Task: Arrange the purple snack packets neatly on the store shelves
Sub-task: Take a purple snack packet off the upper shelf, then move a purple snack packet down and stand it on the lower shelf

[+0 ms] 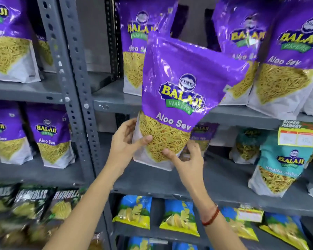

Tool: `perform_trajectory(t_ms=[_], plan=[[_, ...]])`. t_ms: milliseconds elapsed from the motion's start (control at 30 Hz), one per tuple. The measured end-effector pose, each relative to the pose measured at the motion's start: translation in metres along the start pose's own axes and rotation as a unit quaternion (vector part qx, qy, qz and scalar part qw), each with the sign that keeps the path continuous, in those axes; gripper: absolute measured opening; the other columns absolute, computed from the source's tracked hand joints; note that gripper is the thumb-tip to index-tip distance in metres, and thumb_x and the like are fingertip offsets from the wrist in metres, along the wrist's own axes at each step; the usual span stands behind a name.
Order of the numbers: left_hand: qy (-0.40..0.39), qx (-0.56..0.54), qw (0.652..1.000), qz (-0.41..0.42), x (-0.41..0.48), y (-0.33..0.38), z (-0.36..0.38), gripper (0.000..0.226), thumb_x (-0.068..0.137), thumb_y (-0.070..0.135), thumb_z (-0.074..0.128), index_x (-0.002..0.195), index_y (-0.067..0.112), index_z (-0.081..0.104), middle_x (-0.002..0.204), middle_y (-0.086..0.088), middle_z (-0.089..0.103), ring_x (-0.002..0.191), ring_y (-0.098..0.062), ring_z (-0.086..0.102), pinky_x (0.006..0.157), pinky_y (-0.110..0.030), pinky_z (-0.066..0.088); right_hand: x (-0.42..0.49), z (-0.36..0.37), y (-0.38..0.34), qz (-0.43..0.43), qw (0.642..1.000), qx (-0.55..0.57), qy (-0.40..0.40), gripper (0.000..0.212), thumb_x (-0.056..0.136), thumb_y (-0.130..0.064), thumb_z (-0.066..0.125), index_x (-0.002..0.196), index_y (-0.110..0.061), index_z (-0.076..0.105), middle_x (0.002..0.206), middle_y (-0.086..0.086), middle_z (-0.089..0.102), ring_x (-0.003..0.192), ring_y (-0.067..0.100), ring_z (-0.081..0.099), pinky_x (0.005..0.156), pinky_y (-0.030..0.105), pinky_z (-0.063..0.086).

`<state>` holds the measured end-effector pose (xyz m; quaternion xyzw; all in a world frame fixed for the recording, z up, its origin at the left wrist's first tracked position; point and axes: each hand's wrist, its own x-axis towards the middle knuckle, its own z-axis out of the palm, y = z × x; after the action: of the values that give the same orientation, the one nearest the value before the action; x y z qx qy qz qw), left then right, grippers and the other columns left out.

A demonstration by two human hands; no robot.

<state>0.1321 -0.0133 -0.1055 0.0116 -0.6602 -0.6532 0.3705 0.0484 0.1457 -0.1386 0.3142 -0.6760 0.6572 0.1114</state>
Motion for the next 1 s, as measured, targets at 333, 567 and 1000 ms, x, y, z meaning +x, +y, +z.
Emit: perform_trajectory(t_ms=[333, 567, 1000], plan=[[-0.055, 0.108, 0.981, -0.154, -0.005, -0.091, -0.05, 0.063, 0.045, 0.031, 0.087, 0.104, 0.027, 0.065, 0.095, 0.014, 0.075, 0.094, -0.006, 0.068, 0.077, -0.016, 0.053, -0.028, 0.032, 0.105, 0.08, 0.991, -0.068, -0.079, 0.052, 0.055, -0.061, 0.076, 0.097, -0.037, 0.058, 0.087, -0.012, 0.048, 0.083, -0.01, 0.048, 0.07, -0.001, 0.036], [-0.056, 0.207, 0.962, -0.167, 0.024, -0.147, -0.059, 0.065, 0.052, 0.008, 0.088, 0.11, 0.014, 0.059, 0.108, -0.005, 0.068, 0.092, 0.001, 0.064, 0.08, -0.009, 0.049, 0.003, 0.043, 0.16, 0.078, 0.973, -0.156, -0.15, 0.063, 0.055, -0.054, 0.082, 0.104, -0.018, 0.062, 0.096, 0.004, 0.06, 0.09, 0.004, 0.051, 0.07, 0.008, 0.034], [-0.024, 0.302, 0.928, -0.217, 0.041, -0.209, -0.04, 0.057, 0.065, 0.019, 0.083, 0.114, 0.007, 0.056, 0.116, -0.014, 0.068, 0.097, -0.02, 0.064, 0.084, -0.029, 0.05, 0.043, 0.047, 0.207, 0.223, 0.903, -0.24, -0.277, 0.088, 0.075, -0.039, 0.077, 0.145, -0.019, 0.027, 0.112, 0.016, 0.068, 0.104, 0.036, 0.063, 0.088, 0.042, 0.052]])
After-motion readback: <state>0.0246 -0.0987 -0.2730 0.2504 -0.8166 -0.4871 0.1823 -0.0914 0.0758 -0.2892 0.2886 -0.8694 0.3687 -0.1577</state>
